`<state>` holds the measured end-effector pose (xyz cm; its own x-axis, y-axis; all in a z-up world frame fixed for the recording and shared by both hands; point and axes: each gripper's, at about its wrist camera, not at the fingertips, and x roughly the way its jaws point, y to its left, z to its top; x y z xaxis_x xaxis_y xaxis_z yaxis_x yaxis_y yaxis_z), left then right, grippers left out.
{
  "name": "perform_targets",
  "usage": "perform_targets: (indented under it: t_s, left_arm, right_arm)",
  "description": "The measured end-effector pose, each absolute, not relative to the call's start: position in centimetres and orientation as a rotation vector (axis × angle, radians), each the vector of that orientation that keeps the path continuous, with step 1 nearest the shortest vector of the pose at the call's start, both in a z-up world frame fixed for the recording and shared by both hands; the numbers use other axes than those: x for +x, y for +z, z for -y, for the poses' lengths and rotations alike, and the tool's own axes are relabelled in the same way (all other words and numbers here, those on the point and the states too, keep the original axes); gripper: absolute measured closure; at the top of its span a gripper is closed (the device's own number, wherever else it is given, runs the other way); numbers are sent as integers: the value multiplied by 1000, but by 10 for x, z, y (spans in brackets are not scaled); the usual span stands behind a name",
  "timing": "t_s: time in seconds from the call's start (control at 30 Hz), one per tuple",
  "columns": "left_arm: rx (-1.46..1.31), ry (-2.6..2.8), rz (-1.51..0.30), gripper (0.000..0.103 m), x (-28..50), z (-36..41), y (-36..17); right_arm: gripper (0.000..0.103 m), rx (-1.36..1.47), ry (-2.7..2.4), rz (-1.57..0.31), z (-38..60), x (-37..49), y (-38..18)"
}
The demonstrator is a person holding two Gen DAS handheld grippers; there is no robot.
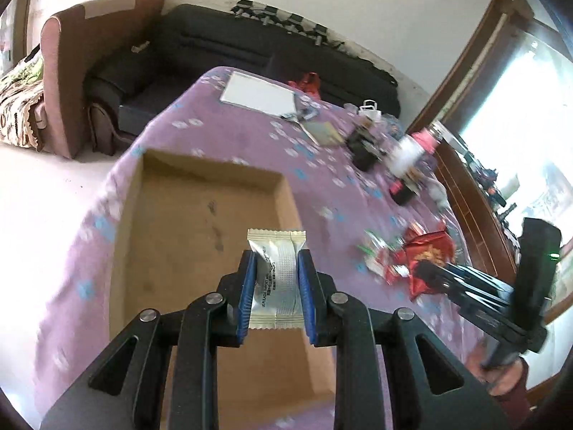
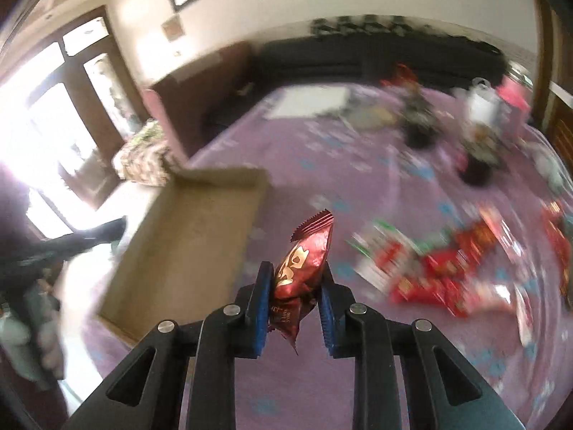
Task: Organize snacks
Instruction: 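Carry both snacks to the cardboard tray and open both tools to drop them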
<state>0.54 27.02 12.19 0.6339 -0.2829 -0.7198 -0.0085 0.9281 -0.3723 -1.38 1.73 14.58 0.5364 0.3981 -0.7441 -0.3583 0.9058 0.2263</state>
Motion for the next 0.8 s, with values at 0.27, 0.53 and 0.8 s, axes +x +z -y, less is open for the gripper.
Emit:
perform_targets:
  t_s: [0.27, 0.53, 0.8]
  left_arm:
    - [-496, -130, -935, 82, 79, -313, 76]
    - [-597, -126, -1016, 82, 104, -327, 23]
    - [-590, -97, -1006, 48, 102, -332, 24]
  right_arm:
    - [79, -70, 514, -939, -132, 56, 125]
    - [79, -154, 503, -1013, -176, 87, 64]
    - [72, -174, 489, -983, -175, 93, 60]
